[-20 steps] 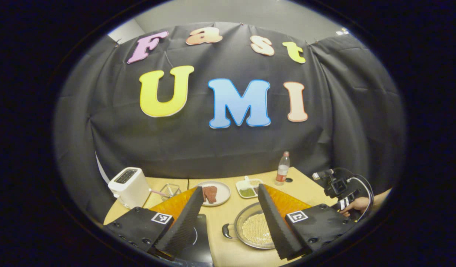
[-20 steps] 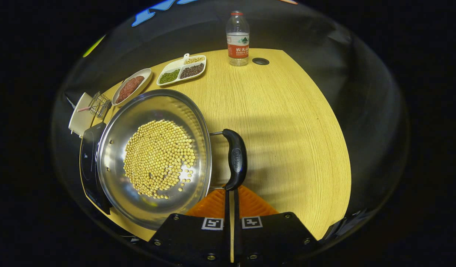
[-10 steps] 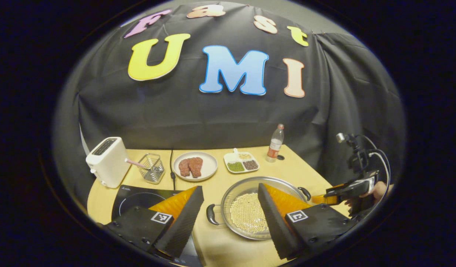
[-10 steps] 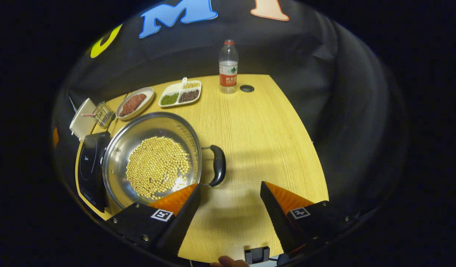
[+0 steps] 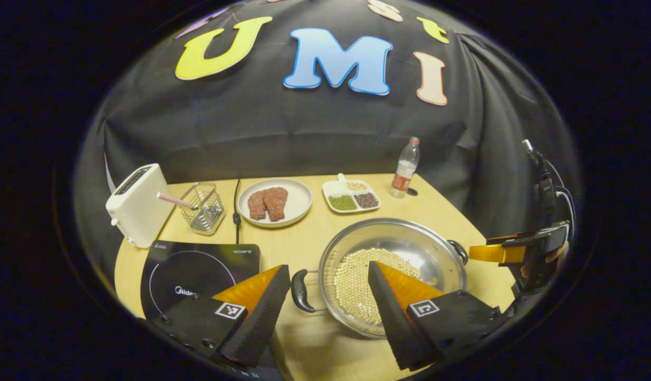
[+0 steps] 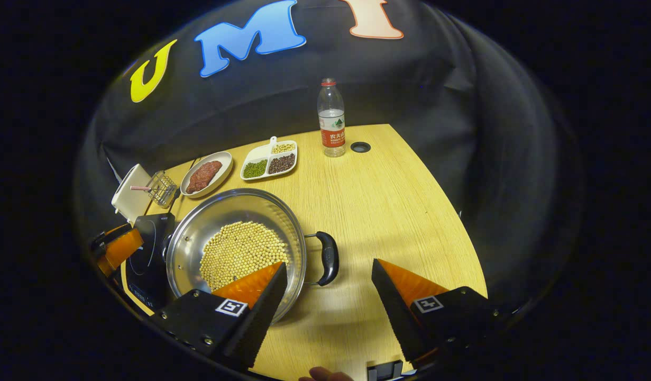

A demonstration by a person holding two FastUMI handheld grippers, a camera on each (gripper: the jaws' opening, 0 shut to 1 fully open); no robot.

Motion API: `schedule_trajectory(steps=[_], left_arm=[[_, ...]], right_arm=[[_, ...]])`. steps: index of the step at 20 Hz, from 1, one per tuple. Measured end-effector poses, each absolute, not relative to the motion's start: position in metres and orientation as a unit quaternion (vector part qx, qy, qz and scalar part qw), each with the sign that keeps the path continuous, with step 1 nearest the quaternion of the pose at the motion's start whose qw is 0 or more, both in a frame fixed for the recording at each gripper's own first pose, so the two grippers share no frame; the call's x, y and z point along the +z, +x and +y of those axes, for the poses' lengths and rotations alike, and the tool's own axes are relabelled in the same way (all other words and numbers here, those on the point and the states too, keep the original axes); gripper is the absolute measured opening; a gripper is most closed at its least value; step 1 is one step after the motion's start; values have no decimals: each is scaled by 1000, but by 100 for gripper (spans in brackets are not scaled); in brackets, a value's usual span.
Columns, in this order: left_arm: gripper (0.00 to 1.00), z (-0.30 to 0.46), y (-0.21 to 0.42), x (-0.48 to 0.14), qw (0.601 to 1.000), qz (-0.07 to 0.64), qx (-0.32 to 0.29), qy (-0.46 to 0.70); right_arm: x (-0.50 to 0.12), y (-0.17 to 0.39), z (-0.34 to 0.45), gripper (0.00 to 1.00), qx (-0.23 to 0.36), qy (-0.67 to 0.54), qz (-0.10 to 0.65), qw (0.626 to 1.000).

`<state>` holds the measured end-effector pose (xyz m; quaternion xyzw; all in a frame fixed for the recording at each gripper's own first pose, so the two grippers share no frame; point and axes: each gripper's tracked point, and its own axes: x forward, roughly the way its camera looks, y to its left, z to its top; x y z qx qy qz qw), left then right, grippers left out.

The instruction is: First push the handle of the pot to place it horizontally, then grasp the pot with both hands and set it on the induction cooktop.

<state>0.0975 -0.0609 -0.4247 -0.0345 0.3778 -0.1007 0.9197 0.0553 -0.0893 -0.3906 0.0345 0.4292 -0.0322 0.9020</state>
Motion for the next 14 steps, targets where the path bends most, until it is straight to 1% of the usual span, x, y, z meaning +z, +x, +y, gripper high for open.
schedule_trajectory(steps=[1,4,5,6,8,9,12,13,14], left_arm=[[97,-61,100,-437,916,387,-99,-30],[97,-63,106,-462,907,409,-100,-20],[97,-64,107,-470,904,415,-100,-20],[94,-63,110,-477,902,420,-99,-17],[99,-61,112,-489,898,429,-97,-11],[97,-60,113,-495,896,433,-97,-8],[97,-59,117,-510,891,444,-95,-6],[95,-59,117,-515,888,449,-95,-7],[97,-59,116,-520,886,453,-94,-6]], right_arm=[[-396,58,-87,98,-29,32,431,902],[-406,70,-84,98,-21,22,436,899],[-401,64,-84,98,-20,20,440,898],[-405,67,-83,98,-20,19,443,896],[-415,72,-83,98,-20,19,448,893],[-420,72,-83,98,-20,19,453,891],[-434,76,-83,98,-26,19,461,887],[-441,78,-84,98,-28,20,465,885],[-446,79,-83,98,-30,23,469,882]])
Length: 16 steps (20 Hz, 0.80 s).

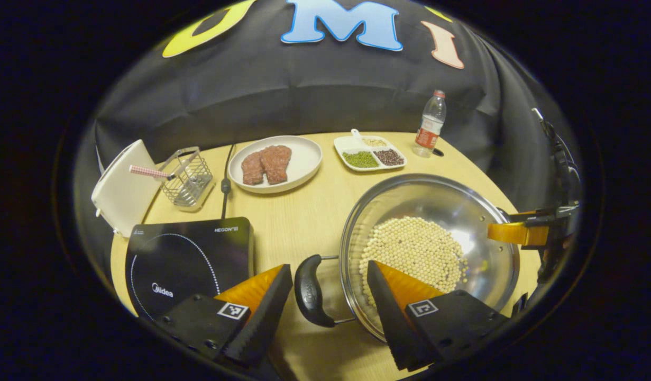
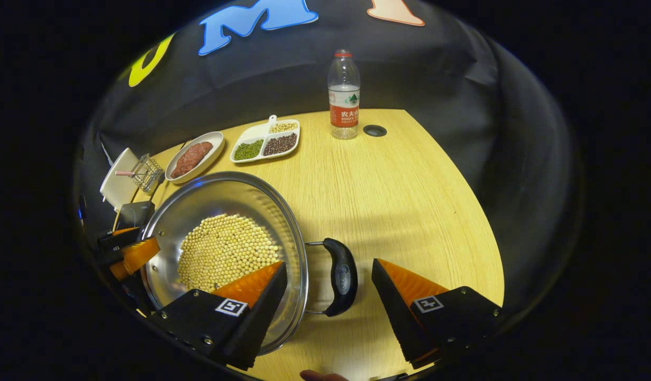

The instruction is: First push the handle of the pot to place it horizontally, then grasp the pot with both hands and set it on the induction cooktop.

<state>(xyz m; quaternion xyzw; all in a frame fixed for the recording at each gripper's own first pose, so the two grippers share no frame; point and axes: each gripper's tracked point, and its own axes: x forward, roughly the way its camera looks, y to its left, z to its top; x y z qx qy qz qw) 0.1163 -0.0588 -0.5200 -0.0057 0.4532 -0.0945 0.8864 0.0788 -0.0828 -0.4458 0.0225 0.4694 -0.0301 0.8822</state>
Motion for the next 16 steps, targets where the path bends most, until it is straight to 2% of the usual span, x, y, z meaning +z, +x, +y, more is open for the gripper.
schedule_trajectory(steps=[2,4,5,6,7,10,11,12,13,14,15,16], left_arm=[[96,-56,114,-529,883,461,-93,5],[78,-59,112,-533,879,467,-98,2],[75,-59,112,-535,879,466,-99,2],[78,-59,110,-534,878,469,-100,-1],[73,-59,111,-534,877,470,-100,-7],[78,-61,109,-539,867,487,-104,-31],[74,-61,109,-536,866,488,-104,-38],[74,-60,108,-538,863,492,-104,-41],[71,-59,111,-537,864,491,-102,-38],[73,-58,110,-539,863,494,-101,-35],[67,-59,112,-538,864,492,-99,-32],[63,-59,111,-539,862,495,-101,-31]], right_arm=[[-454,80,-81,98,-30,25,477,878],[-462,81,-79,98,-29,24,482,875],[-464,81,-80,93,-30,22,486,873],[-468,80,-80,82,-29,23,492,870],[-472,80,-77,74,-28,31,495,868],[-482,92,-74,68,-22,54,498,865],[-480,96,-75,67,-24,67,495,866],[-480,94,-74,63,-23,70,498,864],[-477,93,-73,63,-25,79,492,867],[-476,92,-73,57,-25,78,497,864],[-478,89,-75,56,-26,78,499,863],[-477,88,-75,51,-28,81,501,861]])
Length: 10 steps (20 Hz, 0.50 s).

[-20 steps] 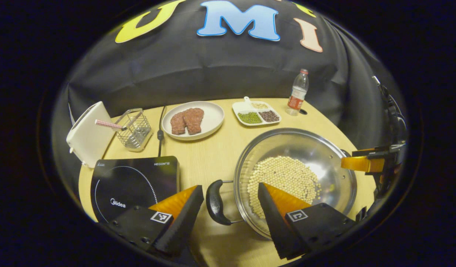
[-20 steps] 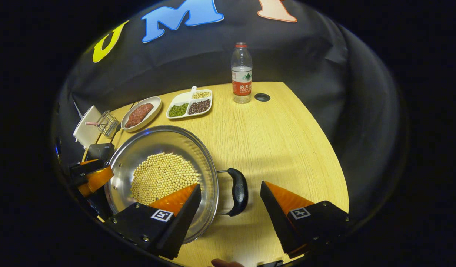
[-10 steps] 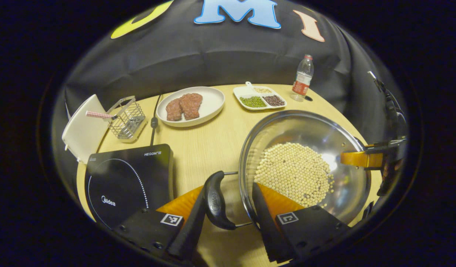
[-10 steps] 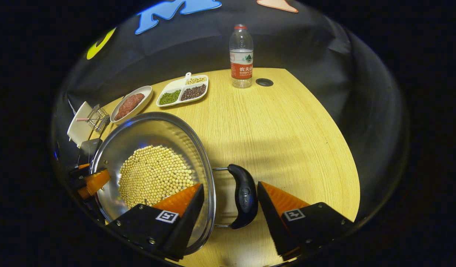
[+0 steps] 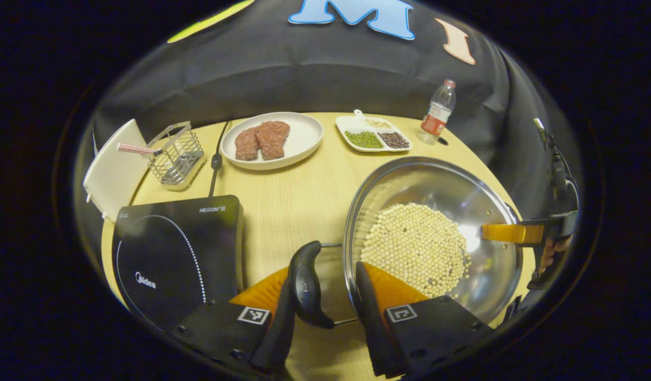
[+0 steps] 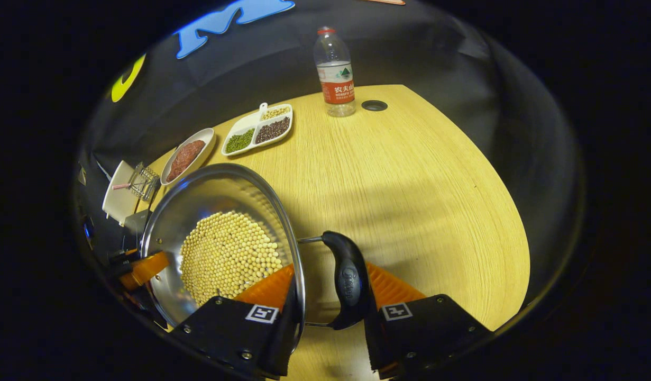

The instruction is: First push the handle of the pot to place it horizontally, then grasp the pot with both hands and set it on the induction cooktop.

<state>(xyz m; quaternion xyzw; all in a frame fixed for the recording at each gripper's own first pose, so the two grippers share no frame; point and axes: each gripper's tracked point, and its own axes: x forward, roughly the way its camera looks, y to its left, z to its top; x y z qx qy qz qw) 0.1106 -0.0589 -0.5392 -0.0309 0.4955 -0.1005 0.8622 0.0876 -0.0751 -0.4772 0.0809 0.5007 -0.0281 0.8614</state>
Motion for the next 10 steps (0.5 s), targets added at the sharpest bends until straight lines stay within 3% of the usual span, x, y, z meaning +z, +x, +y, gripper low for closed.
schedule_trajectory(steps=[2,3,5,10], left_arm=[[68,-59,112,-537,861,496,-102,-33],[61,-58,115,-535,863,494,-102,-34],[65,-55,114,-533,863,494,-98,-38],[61,-49,117,-524,870,482,-93,-41]], right_arm=[[-477,87,-72,56,-29,83,503,860],[-476,86,-71,56,-26,80,502,861],[-469,83,-69,56,-22,78,499,863],[-447,73,-59,56,-17,79,494,866]])
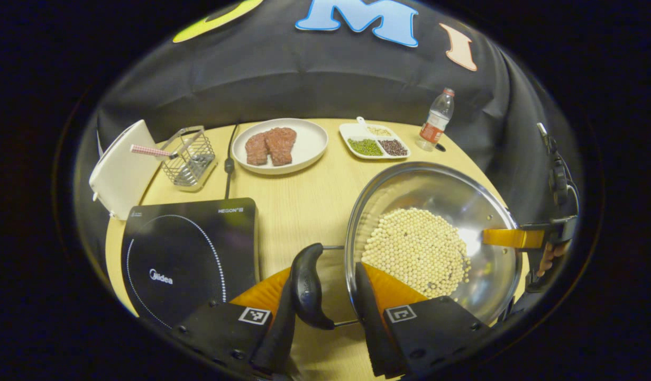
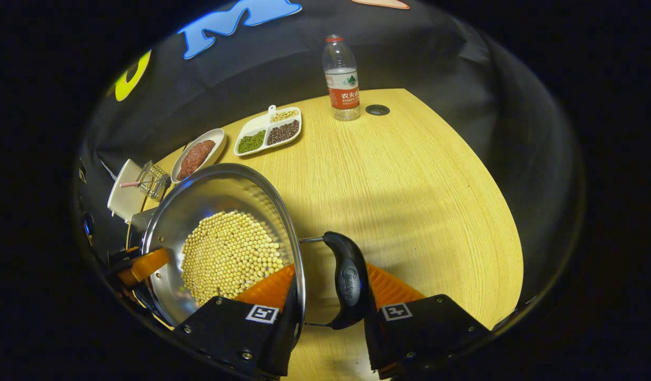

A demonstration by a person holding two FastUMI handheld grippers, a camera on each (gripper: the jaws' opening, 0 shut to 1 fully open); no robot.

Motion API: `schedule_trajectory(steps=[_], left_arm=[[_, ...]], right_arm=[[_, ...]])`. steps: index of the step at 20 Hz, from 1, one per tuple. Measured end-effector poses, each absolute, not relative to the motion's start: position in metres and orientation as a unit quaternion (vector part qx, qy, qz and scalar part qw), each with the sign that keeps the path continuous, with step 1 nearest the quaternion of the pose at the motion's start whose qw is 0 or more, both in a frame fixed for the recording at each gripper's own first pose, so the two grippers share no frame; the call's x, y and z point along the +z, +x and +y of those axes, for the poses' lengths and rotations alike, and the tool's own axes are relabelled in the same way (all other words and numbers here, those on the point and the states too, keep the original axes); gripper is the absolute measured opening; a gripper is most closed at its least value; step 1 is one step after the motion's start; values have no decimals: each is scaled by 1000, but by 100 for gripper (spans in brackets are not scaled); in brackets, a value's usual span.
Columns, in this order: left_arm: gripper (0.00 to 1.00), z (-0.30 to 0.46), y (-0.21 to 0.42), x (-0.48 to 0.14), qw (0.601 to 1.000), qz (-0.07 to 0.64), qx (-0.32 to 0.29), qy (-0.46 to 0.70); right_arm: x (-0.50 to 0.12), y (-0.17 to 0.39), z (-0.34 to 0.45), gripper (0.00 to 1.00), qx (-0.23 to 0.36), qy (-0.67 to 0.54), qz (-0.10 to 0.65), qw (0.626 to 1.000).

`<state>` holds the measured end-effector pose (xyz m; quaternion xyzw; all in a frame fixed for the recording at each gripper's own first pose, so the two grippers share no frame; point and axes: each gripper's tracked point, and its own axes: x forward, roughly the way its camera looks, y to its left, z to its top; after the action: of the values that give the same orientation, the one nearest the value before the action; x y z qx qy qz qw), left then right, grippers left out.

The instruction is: First push the handle of the pot to place it horizontally, then grasp the pot with both hands and set it on the induction cooktop.

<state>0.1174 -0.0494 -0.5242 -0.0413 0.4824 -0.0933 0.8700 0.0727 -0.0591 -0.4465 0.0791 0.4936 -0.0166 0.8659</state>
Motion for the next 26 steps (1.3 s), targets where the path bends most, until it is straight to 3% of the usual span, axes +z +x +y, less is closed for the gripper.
schedule_trajectory(steps=[14,16,23,24,26], left_arm=[[64,-52,123,-515,893,439,-89,-39],[60,-50,122,-514,894,438,-88,-43],[60,-49,119,-515,897,433,-81,-49],[67,-51,119,-516,897,433,-80,-49],[67,-56,118,-523,897,433,-78,-51]], right_arm=[[-401,57,9,56,-5,97,479,872],[-398,56,20,56,-5,94,480,872],[-392,57,77,56,2,88,479,873],[-392,57,85,56,2,87,478,874],[-389,56,101,56,1,87,479,874]])
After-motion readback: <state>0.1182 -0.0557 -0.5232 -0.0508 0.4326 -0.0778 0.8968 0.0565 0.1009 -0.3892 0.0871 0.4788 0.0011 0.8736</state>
